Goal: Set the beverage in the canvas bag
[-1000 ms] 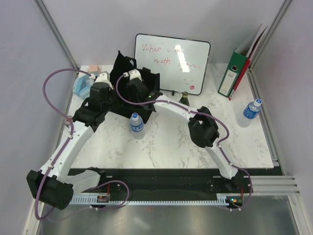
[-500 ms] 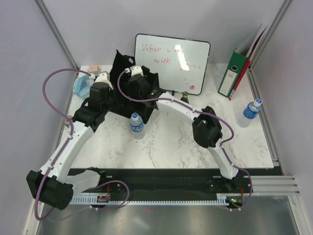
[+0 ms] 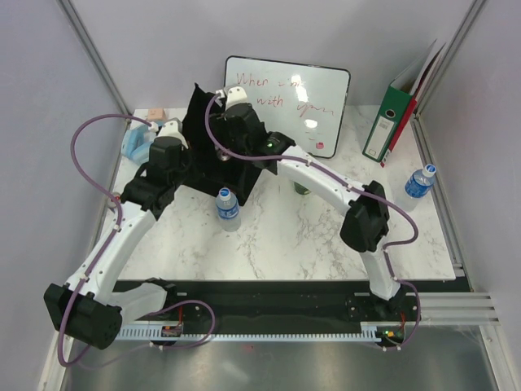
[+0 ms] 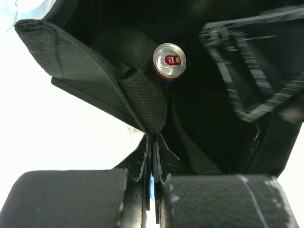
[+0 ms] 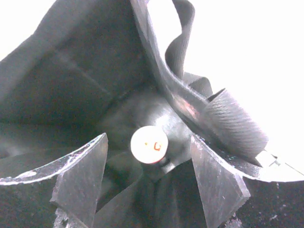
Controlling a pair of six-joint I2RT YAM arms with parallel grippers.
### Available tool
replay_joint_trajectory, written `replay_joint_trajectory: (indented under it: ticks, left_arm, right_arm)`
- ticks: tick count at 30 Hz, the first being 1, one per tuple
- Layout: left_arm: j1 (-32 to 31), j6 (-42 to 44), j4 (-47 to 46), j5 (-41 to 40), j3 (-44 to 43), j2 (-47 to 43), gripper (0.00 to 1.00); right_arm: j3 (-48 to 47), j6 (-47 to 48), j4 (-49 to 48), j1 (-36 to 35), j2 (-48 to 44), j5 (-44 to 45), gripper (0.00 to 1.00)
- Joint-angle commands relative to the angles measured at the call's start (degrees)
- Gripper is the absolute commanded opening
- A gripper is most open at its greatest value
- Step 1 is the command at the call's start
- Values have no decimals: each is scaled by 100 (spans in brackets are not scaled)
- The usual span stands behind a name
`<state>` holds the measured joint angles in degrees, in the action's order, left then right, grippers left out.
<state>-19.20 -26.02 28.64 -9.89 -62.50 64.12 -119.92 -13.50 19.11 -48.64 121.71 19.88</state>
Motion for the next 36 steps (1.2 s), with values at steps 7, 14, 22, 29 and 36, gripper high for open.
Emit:
replay_joint_trajectory:
  ticks: [7, 14, 22, 29, 36]
  left_arm:
    - [4, -43, 133, 49, -236, -31, 2]
    - [22, -70, 185, 83, -412, 30, 2]
    - [13, -96, 247, 137, -746, 145, 2]
    - [22, -193, 265, 163, -650, 110, 2]
    - [13, -237, 282, 207, -500, 39, 2]
  right_arm:
    - [152, 22, -101, -40, -1534, -810, 79]
    - [486, -214, 610, -198, -2291, -1144, 78]
    - [2103, -522, 1464, -602, -3372, -1003, 73]
    - [2552, -812, 1314, -1234, -3102, -908, 70]
    - [2552, -979, 954, -1745, -2512, -258, 69]
